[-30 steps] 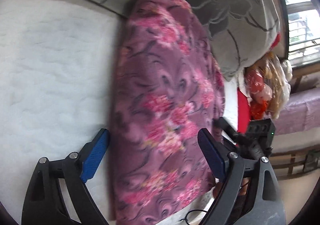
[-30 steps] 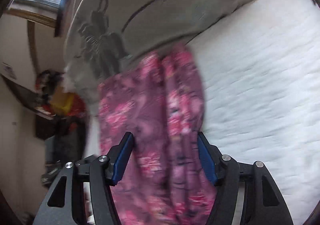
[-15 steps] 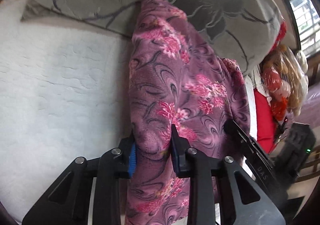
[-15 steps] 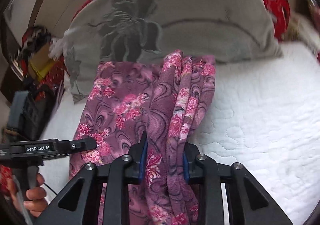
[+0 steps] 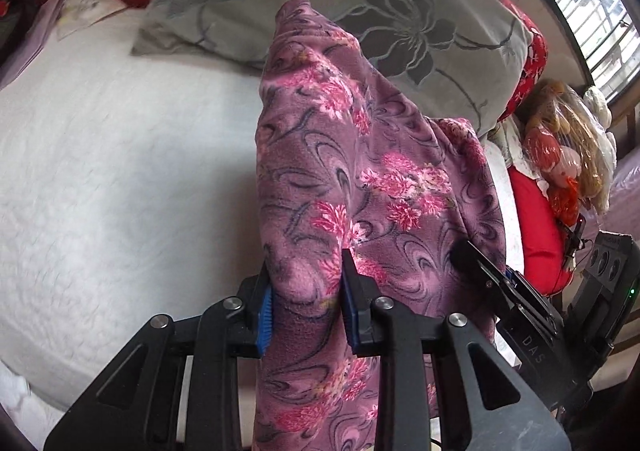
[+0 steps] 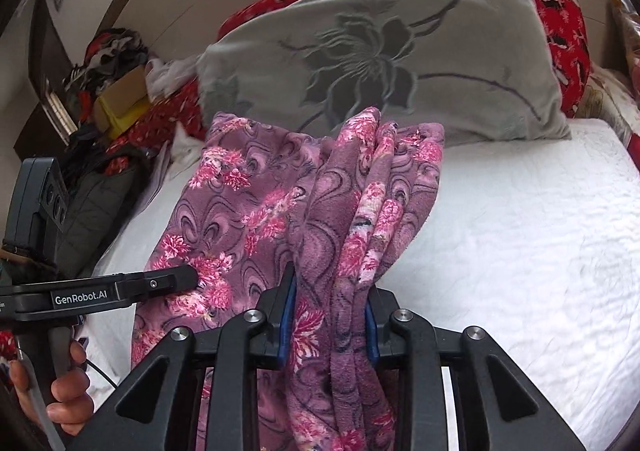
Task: Fold small clothes
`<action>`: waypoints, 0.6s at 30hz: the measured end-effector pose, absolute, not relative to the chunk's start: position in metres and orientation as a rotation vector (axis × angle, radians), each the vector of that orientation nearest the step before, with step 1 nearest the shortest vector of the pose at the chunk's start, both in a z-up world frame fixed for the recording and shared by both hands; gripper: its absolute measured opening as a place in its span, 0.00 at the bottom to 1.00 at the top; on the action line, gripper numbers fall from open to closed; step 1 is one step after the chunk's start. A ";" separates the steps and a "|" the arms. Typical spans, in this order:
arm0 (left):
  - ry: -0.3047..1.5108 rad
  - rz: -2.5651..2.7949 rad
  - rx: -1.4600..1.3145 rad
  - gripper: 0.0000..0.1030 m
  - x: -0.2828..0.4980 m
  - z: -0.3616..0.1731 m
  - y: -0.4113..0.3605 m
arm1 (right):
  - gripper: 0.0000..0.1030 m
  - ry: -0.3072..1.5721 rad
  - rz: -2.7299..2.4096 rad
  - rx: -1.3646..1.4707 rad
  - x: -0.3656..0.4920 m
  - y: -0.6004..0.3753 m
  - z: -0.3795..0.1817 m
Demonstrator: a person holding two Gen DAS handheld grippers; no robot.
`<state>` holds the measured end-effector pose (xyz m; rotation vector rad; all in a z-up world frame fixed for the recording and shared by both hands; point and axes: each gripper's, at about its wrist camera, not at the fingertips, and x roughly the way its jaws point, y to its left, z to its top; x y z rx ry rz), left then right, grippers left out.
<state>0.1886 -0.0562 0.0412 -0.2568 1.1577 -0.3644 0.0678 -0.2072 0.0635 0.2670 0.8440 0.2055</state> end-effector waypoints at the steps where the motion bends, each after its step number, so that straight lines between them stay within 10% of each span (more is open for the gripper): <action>1: 1.166 -0.360 -0.262 0.25 0.186 0.038 -0.050 | 0.27 0.851 0.211 0.265 0.068 -0.205 0.063; 18: 1.224 -0.323 -0.422 0.48 0.183 0.002 0.005 | 0.47 0.893 0.082 0.329 0.069 -0.234 0.033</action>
